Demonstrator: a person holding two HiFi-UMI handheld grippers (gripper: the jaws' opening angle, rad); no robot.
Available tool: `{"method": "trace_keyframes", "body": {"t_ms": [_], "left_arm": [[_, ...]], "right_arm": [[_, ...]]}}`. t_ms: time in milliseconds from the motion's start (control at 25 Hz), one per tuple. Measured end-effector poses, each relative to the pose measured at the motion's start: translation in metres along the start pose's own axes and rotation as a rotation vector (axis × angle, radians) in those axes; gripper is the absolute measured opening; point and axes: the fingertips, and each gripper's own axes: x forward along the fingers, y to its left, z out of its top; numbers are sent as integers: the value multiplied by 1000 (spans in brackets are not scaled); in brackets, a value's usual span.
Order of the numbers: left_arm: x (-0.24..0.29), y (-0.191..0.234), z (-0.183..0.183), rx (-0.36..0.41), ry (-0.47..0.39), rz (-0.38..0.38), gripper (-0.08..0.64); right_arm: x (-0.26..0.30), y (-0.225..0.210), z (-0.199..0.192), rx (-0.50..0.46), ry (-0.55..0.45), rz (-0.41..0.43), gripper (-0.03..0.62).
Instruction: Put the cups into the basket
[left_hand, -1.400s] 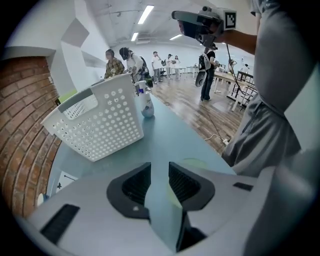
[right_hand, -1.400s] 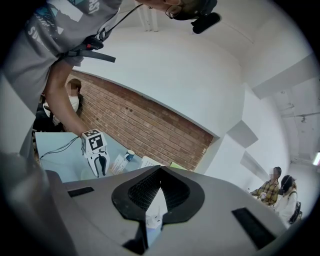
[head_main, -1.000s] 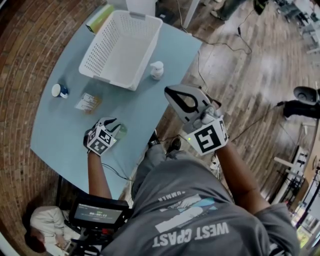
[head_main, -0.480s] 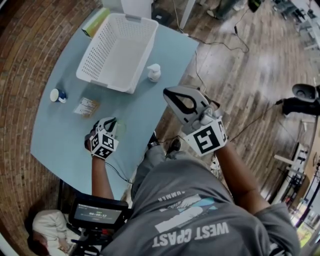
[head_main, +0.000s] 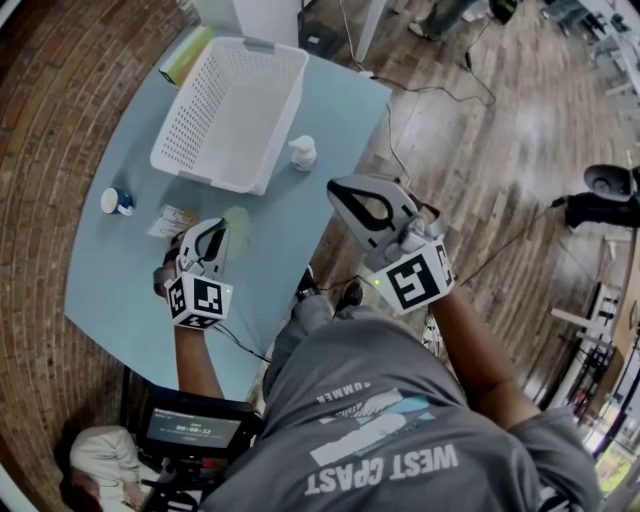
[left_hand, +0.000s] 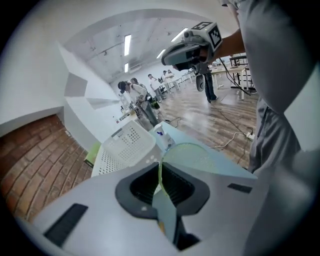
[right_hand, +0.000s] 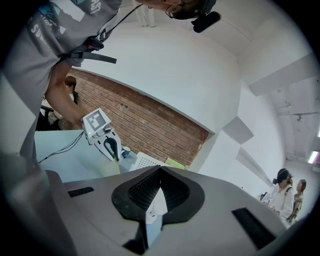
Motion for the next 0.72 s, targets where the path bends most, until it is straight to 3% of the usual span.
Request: {"method": "trace_keyframes", "body": {"t_ms": [400,720], "left_arm": [[-16,56,49,9,-8,8,21],[-31,104,77,34,-48,66,21]], "right_arm": [[-10,-13,-2,-1,9,-32,6],[-15,-12,-6,17,26,-48,6]]}}
